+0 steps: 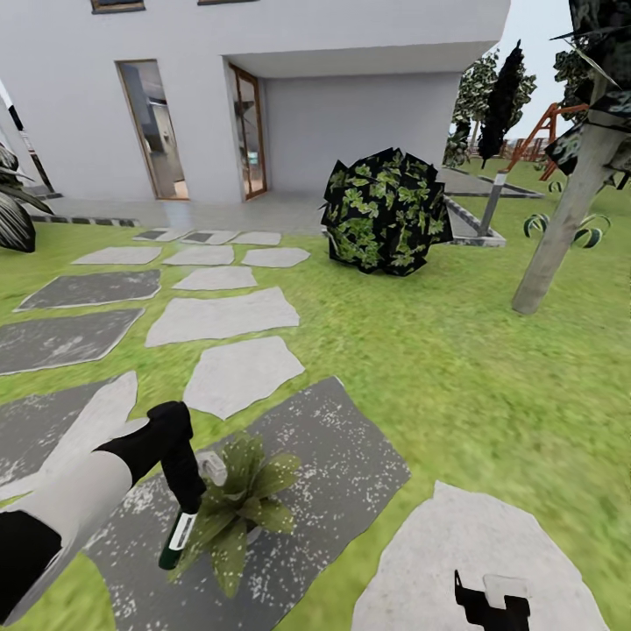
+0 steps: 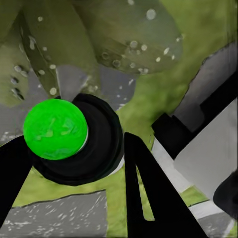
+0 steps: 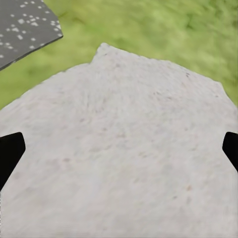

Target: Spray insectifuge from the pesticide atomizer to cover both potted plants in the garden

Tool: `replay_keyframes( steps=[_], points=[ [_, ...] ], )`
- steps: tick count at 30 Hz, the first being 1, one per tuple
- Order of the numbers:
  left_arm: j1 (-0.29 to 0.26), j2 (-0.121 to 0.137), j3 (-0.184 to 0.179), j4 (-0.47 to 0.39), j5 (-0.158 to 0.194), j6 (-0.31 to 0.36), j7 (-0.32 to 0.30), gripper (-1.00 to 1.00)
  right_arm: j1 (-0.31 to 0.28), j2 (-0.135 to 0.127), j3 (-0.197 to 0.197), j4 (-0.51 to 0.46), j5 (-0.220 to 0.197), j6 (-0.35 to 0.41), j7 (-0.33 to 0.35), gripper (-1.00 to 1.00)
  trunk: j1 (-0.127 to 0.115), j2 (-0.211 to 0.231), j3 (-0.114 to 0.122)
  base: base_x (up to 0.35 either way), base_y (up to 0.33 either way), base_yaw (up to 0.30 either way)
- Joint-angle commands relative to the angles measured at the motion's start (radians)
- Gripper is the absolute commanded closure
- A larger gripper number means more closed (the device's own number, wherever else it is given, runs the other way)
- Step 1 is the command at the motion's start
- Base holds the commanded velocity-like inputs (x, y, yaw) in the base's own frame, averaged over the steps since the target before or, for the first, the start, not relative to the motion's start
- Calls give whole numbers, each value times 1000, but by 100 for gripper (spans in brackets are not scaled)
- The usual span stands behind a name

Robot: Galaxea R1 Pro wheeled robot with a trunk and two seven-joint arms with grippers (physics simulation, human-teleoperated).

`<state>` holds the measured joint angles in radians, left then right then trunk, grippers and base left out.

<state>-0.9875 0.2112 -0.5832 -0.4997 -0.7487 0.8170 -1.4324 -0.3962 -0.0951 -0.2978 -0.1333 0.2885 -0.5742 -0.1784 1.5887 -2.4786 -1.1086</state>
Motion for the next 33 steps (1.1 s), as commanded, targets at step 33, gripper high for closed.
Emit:
replay_keyframes(
  steps=[33],
  points=[
    [-1,-9,-6,-6,-8,8,-56,100,-1,0,-4,1,11,-3,-6,-100,0,0,-1,-95,154,-142]
  ],
)
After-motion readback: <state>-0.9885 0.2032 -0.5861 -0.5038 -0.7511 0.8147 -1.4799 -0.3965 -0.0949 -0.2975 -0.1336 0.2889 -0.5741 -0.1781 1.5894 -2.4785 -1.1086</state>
